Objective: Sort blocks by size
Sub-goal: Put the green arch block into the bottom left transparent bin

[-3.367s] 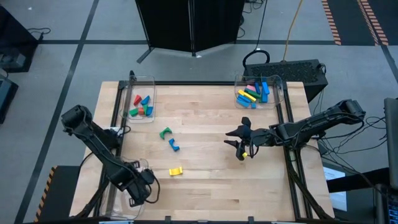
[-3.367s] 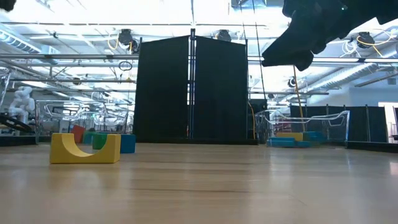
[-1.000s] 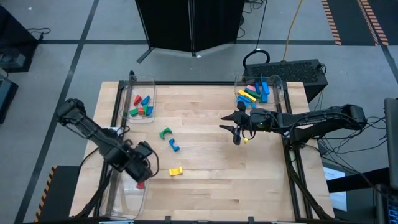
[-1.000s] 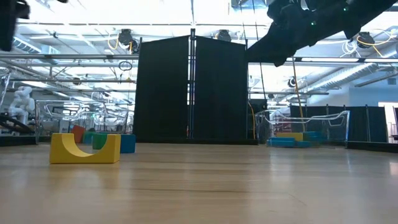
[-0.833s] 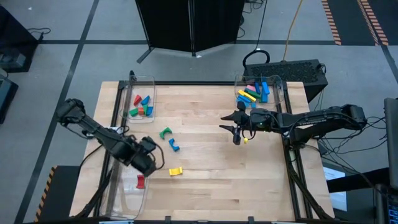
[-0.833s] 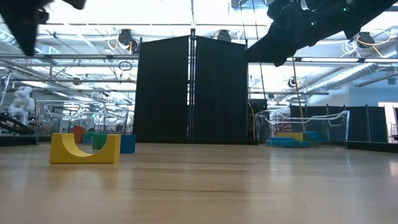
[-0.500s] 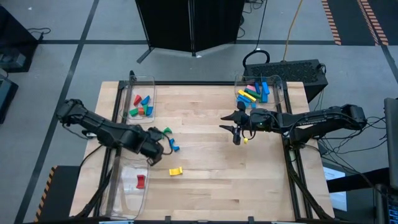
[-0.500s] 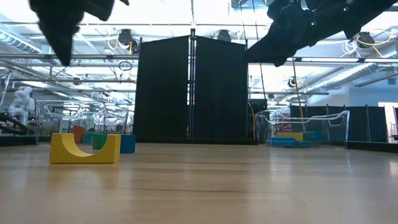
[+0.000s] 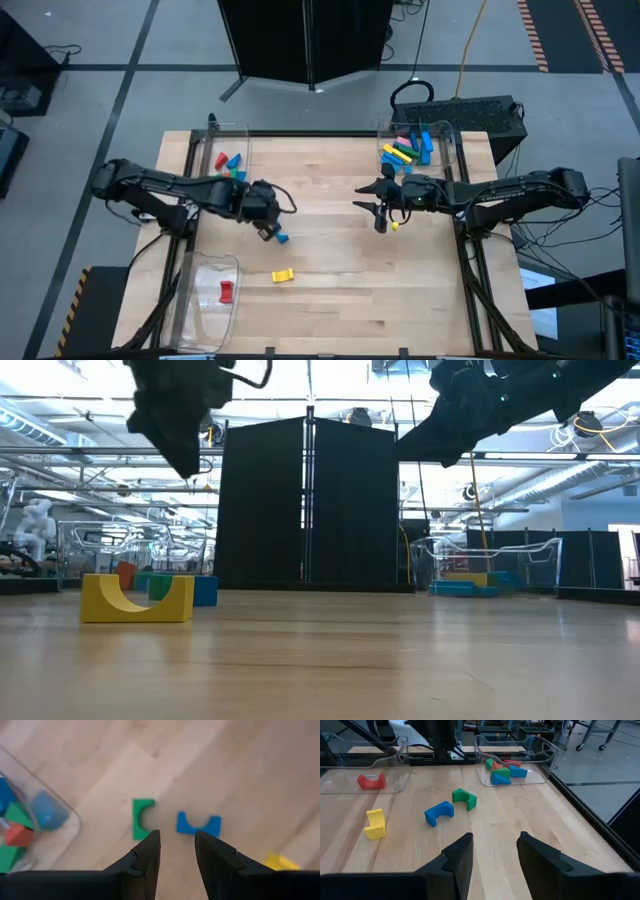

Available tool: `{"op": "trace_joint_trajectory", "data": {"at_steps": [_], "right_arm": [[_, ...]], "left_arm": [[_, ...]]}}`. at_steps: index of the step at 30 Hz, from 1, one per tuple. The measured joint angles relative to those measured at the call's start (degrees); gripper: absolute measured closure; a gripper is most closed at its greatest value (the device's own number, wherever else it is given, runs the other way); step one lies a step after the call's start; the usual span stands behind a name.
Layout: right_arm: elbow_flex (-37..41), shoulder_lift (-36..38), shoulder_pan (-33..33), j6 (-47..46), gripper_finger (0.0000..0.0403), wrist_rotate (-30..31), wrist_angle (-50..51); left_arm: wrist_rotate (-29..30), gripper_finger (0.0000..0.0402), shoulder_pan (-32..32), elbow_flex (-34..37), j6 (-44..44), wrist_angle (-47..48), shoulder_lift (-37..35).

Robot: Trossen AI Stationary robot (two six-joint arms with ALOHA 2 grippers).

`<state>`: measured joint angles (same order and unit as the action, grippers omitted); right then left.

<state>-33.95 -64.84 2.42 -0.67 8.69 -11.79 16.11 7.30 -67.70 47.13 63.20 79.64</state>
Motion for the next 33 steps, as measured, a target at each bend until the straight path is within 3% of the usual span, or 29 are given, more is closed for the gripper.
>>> {"op": "trace_joint_trajectory", "data": {"at_steps": [8, 24, 33], "right_arm": [[0.0, 0.0, 0.01, 0.03, 0.0255, 0.01, 0.83], [0.0, 0.0, 0.0, -0.11, 0.0255, 0.02, 2.2], [0.0, 0.0, 0.02, -0.11, 0.0255, 0.02, 3.5]], "left_arm": [[2.58, 0.0277, -4.93, 0.43, -4.17, 0.09, 4.15], [-1.48, 0.0277, -11.3, 0.99, -14.63, -0.62, 16.48], [-6.68, 0.0277, -13.91, 9.79, -16.01, -9.82, 17.15]]}}
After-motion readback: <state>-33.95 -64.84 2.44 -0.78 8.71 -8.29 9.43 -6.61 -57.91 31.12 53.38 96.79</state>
